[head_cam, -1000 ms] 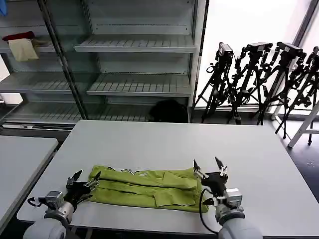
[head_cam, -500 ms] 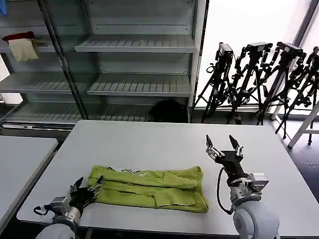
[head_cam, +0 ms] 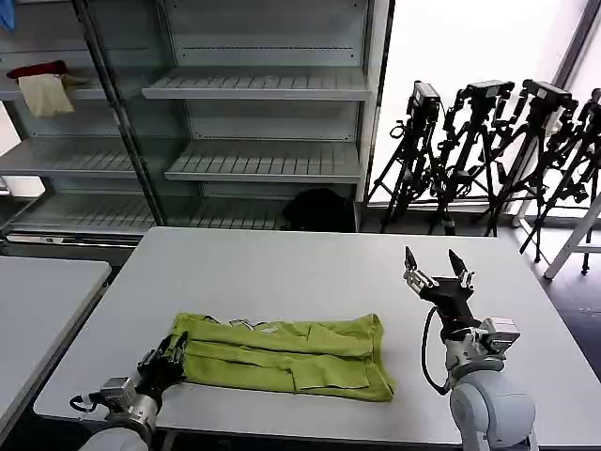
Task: Fold and organize the clothes.
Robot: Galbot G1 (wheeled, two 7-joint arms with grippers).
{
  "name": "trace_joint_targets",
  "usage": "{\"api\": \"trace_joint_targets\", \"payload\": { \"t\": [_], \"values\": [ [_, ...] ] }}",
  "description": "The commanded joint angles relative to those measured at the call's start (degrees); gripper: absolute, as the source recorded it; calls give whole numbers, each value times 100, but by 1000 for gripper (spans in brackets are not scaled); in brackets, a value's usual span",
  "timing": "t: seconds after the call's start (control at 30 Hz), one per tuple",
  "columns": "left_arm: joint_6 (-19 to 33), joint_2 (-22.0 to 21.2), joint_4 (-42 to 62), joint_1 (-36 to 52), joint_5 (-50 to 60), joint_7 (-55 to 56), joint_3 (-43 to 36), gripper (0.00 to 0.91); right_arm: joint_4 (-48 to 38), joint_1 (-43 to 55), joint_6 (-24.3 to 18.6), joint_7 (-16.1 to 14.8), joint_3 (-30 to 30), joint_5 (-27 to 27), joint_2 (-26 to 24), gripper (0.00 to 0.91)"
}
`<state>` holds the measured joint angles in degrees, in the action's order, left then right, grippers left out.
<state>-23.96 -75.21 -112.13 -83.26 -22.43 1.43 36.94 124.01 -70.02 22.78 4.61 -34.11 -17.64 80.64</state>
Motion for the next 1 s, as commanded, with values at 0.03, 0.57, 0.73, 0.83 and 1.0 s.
{"api": "trace_joint_targets", "payload": {
  "t": [0.03,0.57,0.73,0.83,1.0],
  "values": [
    [214,-85,43,-31,23,-1,-63,0,-326,17,48,71,-116,271,-16,907],
    [1154,411,26,198,1951,-555,1116,0,-513,-70,20,-8,-223,353,-97,907],
    [1134,900,86,317,2365,-776,1509,0,-661,-76,-15,-28,-263,368,-100,907],
    [1269,980,78,428,2964,-812,1743,0,-741,-78,-42,-41,-279,382,-84,907],
    [1290,868,-54,529,3355,-790,1826,0,-816,-76,-69,-58,-293,392,-77,907]
  ]
}}
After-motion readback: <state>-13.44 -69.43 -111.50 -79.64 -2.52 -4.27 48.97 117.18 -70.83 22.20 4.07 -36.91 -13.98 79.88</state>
